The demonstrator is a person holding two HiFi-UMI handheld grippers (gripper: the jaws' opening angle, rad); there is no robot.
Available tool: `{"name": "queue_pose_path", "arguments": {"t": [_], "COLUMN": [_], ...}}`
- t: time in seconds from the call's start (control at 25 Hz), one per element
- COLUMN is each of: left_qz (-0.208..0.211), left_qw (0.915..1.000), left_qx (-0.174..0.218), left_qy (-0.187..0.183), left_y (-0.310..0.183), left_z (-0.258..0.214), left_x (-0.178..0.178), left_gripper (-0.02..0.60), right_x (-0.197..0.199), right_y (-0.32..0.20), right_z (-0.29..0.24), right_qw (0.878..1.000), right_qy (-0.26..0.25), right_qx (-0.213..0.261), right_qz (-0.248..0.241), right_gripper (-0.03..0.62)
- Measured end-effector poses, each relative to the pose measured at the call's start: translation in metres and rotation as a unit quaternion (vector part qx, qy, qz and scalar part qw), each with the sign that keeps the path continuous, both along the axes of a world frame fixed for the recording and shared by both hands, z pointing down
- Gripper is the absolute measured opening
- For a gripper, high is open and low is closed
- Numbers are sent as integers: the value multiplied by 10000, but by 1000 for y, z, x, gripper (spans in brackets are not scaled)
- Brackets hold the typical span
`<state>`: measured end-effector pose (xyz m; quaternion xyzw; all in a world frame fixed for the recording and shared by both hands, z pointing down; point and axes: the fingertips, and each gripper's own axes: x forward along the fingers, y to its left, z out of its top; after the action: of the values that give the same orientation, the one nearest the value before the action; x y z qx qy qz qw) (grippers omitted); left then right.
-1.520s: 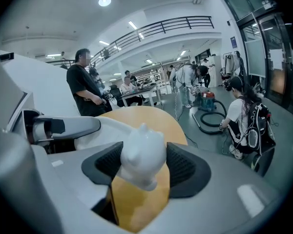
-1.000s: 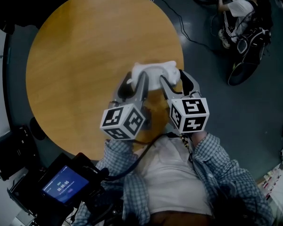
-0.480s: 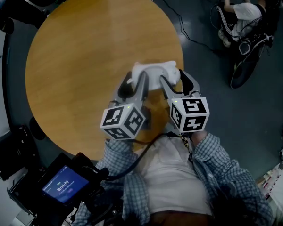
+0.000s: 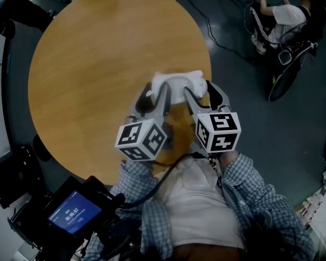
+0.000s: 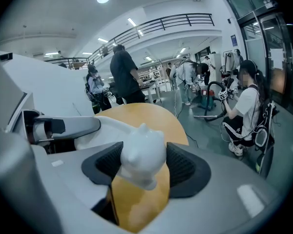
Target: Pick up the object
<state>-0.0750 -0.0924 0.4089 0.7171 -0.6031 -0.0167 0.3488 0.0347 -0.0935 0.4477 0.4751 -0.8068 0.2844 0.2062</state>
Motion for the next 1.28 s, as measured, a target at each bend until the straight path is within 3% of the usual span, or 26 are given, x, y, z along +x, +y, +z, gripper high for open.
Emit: {"name": "queue_pose_path", "arguments": {"t": [1.28], "left_qz": [97], "left_qw": [9999], "left_qx": [-80], "left_qy": [74], "left_y": [-1], "left_z": [1], "left_x": [11], "left_gripper": [207], "right_x": [12], "right_y": [2], "right_z": [-1], "right_qw": [9999], "right_qy": [118], "right_qx": [-96], "right_qz": [68], "right_gripper": [282]}}
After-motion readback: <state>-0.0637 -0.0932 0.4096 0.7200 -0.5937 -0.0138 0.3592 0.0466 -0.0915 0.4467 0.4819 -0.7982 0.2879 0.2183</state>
